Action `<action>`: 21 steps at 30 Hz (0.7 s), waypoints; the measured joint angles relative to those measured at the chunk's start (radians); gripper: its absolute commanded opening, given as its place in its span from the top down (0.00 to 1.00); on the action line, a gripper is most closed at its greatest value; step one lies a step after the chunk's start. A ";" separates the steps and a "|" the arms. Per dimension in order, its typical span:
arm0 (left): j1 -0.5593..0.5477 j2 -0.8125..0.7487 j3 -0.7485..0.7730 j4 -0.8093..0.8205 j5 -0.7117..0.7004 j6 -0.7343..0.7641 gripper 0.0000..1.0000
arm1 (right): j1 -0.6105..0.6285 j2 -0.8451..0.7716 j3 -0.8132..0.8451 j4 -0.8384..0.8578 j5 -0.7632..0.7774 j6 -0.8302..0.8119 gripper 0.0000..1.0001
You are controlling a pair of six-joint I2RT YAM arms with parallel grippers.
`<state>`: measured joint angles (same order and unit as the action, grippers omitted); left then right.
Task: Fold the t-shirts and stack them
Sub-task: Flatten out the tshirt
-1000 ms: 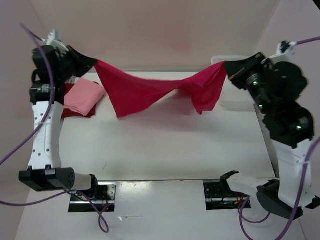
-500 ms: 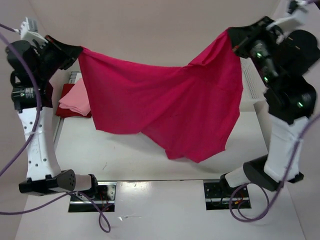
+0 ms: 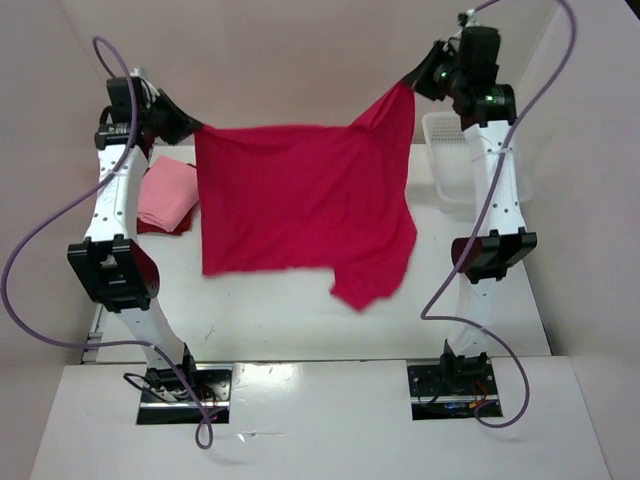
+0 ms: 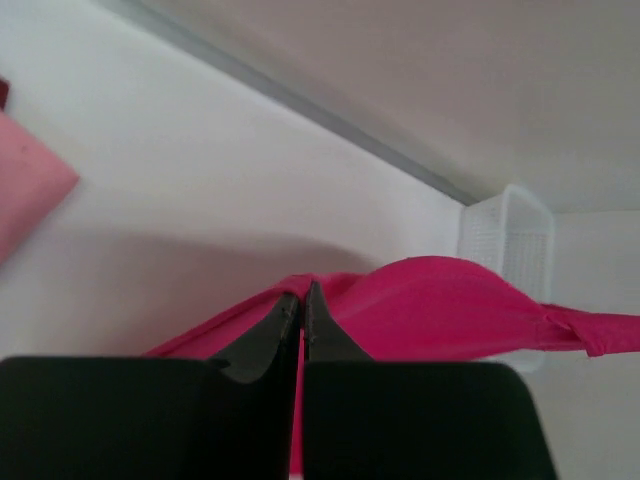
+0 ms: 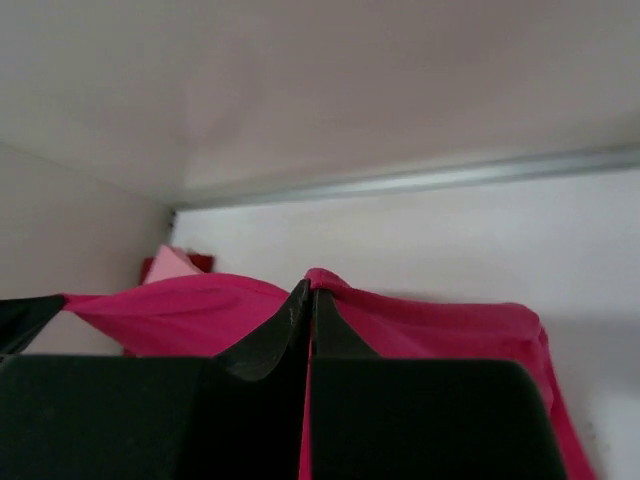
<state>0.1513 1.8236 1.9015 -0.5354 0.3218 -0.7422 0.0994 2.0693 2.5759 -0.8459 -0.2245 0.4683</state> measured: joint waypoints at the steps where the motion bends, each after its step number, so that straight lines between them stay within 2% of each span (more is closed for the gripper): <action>1: 0.002 0.005 0.045 -0.004 0.008 -0.002 1.00 | -0.007 -0.004 0.041 0.000 -0.007 0.010 1.00; 7: 0.020 0.003 0.316 0.018 0.035 -0.023 1.00 | -0.056 -0.146 0.142 0.081 -0.028 0.059 1.00; 11: 0.027 -0.008 0.411 0.020 0.033 -0.024 1.00 | -0.067 -0.262 0.119 0.131 -0.035 0.066 1.00; 13: 0.029 -0.025 0.393 0.025 0.023 -0.021 1.00 | -0.067 -0.350 -0.013 0.163 -0.040 0.059 1.00; 14: 0.031 -0.044 0.355 0.039 0.019 -0.019 1.00 | -0.066 -0.412 -0.137 0.211 -0.042 0.054 1.00; 17: 0.035 -0.153 0.098 0.099 0.000 -0.017 1.00 | -0.066 -0.595 -0.562 0.280 -0.047 0.038 1.00; 21: 0.036 -0.268 -0.286 0.167 -0.023 -0.017 1.00 | -0.069 -0.694 -1.021 0.317 -0.051 0.022 1.00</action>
<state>0.1875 1.5555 1.6150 -0.3683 0.2993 -0.7593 0.0299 1.3750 1.5551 -0.5293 -0.2756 0.4900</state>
